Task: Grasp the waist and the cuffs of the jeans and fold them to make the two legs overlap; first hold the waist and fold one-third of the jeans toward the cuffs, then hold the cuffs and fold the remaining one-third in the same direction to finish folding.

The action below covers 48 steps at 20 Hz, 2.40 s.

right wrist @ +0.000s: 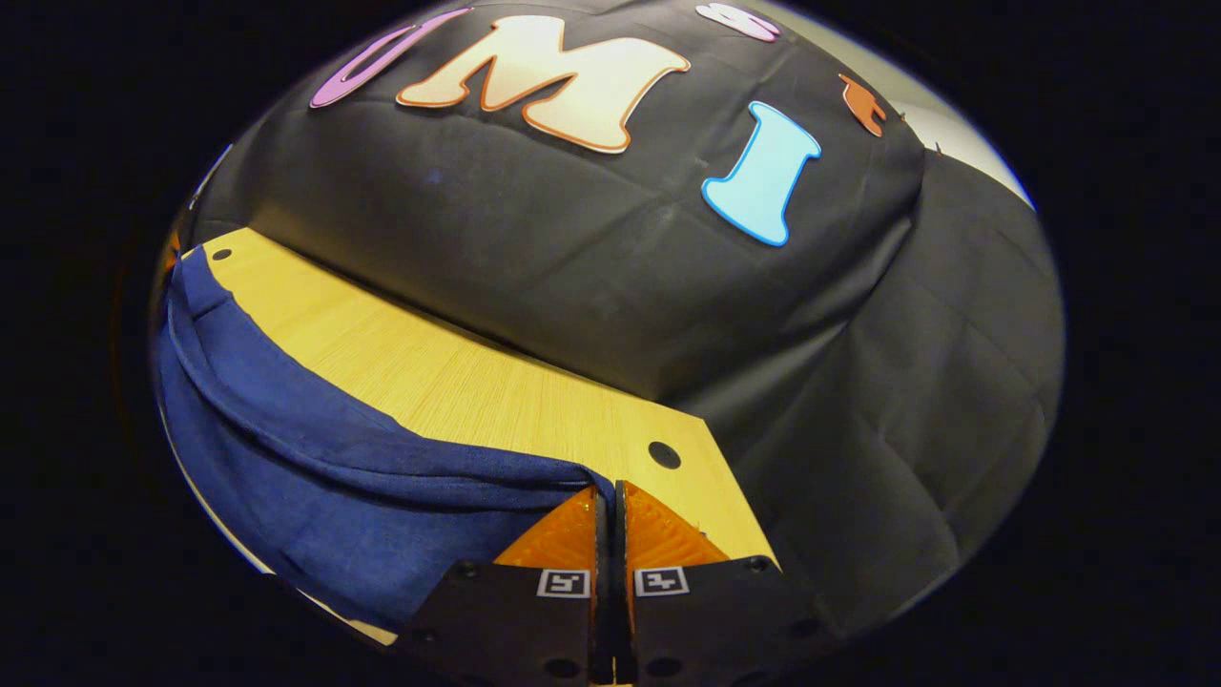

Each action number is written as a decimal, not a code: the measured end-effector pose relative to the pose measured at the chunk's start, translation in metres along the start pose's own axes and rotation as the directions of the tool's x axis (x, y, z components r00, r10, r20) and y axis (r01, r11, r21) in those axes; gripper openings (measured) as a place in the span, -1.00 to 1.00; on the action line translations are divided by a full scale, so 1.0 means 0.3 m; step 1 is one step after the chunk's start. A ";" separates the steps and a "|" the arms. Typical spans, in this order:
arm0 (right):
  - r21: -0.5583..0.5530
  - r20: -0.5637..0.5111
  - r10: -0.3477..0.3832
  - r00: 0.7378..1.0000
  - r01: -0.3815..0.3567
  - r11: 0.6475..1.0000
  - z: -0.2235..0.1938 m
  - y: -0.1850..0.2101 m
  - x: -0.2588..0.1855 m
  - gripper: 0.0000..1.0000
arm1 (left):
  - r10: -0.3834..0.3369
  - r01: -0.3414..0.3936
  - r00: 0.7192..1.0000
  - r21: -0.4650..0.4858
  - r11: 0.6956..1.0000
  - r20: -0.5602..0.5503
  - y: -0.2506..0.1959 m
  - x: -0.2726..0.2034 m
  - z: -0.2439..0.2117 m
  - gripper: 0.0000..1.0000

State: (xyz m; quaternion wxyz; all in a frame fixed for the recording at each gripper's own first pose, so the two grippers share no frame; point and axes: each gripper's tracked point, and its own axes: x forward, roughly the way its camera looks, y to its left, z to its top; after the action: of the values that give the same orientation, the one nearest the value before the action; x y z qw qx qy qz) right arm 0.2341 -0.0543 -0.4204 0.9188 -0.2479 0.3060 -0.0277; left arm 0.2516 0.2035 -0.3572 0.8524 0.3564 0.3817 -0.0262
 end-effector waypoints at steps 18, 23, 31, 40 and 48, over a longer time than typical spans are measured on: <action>0.422 -0.280 -0.019 0.960 0.141 0.895 -0.551 -0.429 -0.062 0.98 | 0.131 -0.054 0.977 -0.405 0.913 0.165 0.056 -0.040 0.134 0.87; 0.606 -0.350 0.077 0.933 0.163 0.778 -0.630 -0.384 -0.031 0.97 | 0.182 -0.034 0.954 -0.518 0.855 0.237 0.158 -0.201 0.334 0.88; 0.777 -0.382 0.122 0.916 0.247 0.578 -0.625 -0.418 -0.017 0.69 | 0.173 0.156 0.918 -0.725 0.670 0.357 0.295 -0.338 0.511 0.89; 0.791 -0.149 0.056 0.987 0.085 0.606 -0.232 -0.457 -0.082 -0.83 | 0.150 0.141 0.939 -0.744 0.654 0.310 0.381 -0.284 0.280 0.90; 0.703 0.144 0.100 0.984 -0.173 0.690 0.274 -0.252 -0.460 -0.84 | 0.080 0.159 0.956 -0.732 0.662 0.281 0.413 -0.175 0.125 0.90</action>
State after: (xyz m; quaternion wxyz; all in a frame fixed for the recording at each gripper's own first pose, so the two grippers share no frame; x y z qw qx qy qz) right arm 0.1772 -0.0566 -0.2521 0.9559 0.1490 0.2451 -0.0637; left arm 0.2775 0.2604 -0.2322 0.9684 -0.0413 0.2378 0.0622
